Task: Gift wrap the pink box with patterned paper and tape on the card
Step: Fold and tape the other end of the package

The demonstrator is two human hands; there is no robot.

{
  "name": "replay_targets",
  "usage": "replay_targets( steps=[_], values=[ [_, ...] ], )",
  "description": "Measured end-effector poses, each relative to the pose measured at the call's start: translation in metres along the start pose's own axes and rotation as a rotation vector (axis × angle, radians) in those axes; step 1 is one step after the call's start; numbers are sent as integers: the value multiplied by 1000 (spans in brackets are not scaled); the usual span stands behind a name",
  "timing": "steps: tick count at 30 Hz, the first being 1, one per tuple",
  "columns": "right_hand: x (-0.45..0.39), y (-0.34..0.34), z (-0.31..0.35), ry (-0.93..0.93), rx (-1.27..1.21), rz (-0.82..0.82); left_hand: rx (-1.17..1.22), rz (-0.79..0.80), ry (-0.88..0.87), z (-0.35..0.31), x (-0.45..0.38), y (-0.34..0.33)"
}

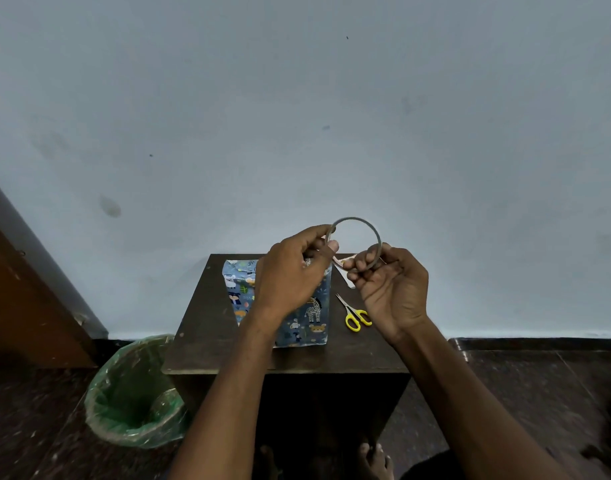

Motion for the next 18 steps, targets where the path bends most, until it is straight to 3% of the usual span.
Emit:
replay_targets(
  steps=[4, 18],
  values=[
    [-1, 2, 2, 1, 123, 13, 133, -17, -2, 6, 0, 3],
    [1, -2, 24, 117, 310, -12, 75, 17, -48, 2, 2, 2]
  ],
)
Point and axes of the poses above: each hand's wrist, its own x-axis away from the middle knuckle, its own y-axis out of the back of the hand, z = x × y, the point moved 10 cm from there along -x, towards the middle knuckle, and after that the axes turned 3 degrees about z, right-handed, at the moved point
